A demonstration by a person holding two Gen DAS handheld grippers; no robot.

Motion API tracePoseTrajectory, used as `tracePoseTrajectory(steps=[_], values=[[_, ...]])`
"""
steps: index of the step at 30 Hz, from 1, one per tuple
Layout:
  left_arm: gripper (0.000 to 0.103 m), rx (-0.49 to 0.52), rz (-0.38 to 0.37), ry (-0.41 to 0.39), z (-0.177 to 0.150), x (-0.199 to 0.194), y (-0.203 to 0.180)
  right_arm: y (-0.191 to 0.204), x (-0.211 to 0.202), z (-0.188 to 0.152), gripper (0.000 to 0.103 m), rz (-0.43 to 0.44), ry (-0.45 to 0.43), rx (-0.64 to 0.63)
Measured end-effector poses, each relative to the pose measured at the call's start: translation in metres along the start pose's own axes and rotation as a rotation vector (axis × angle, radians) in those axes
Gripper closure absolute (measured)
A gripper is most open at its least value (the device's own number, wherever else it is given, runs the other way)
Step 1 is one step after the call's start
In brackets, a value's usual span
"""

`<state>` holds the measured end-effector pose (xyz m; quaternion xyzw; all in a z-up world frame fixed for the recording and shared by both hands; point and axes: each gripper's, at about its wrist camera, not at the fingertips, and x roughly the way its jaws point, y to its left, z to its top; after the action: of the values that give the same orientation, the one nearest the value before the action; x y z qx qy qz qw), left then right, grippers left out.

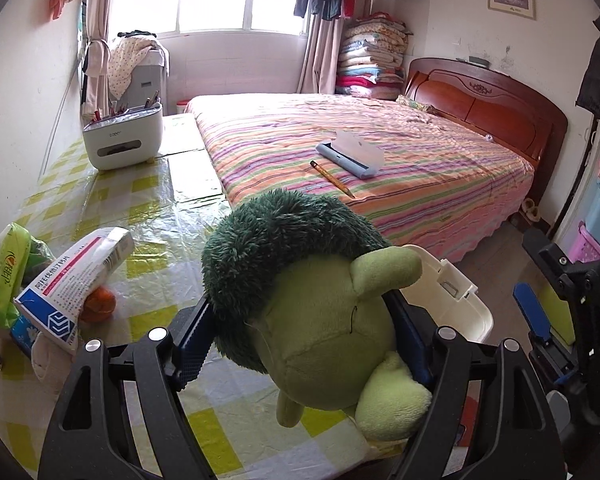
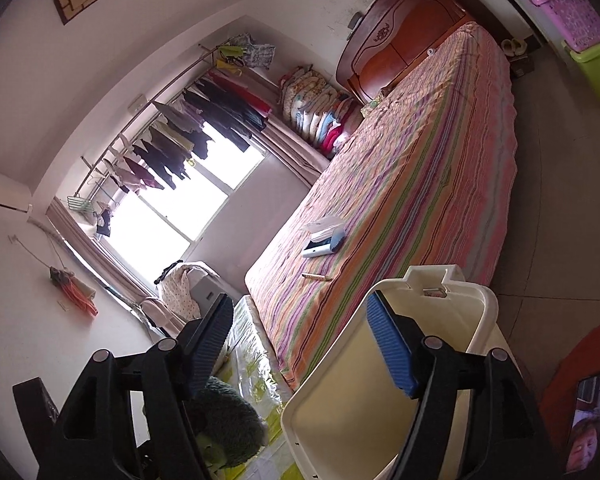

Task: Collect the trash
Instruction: 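Drop the plush toy and tissue into the cream bin, opening both grippers, then grasp the green plastic bag with the left gripper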

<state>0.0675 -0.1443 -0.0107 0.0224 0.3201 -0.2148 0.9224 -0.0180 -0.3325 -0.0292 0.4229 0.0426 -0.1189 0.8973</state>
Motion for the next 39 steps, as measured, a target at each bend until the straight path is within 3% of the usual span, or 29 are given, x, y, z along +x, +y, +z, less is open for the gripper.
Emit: tracePoseTrajectory(steps=[6,12,16,19,23,33,39], values=[[0.027,0.027,-0.018,0.033,0.007,0.025,-0.021,-0.01,-0.012,0.007,0.032,0.027,-0.038,0.068],[0.019,0.017,-0.06,0.097,0.013,0.047,-0.036,-0.008,-0.02,0.01,0.032,0.045,-0.059,0.061],[0.017,0.017,-0.03,0.112,0.017,0.051,-0.036,-0.014,-0.02,0.011,0.032,0.054,-0.058,0.085],[0.017,0.042,0.009,0.06,0.02,0.042,-0.029,-0.013,-0.019,0.01,0.032,0.06,-0.049,0.085],[0.016,0.019,0.009,0.045,0.028,0.022,-0.007,-0.005,-0.018,0.006,0.032,0.073,-0.034,0.056],[0.012,-0.1,0.147,-0.089,0.025,-0.039,0.089,0.035,-0.008,-0.017,0.024,0.099,0.015,-0.105],[0.012,-0.185,0.211,-0.109,0.022,-0.064,0.141,0.06,0.001,-0.035,0.024,0.12,0.062,-0.186]])
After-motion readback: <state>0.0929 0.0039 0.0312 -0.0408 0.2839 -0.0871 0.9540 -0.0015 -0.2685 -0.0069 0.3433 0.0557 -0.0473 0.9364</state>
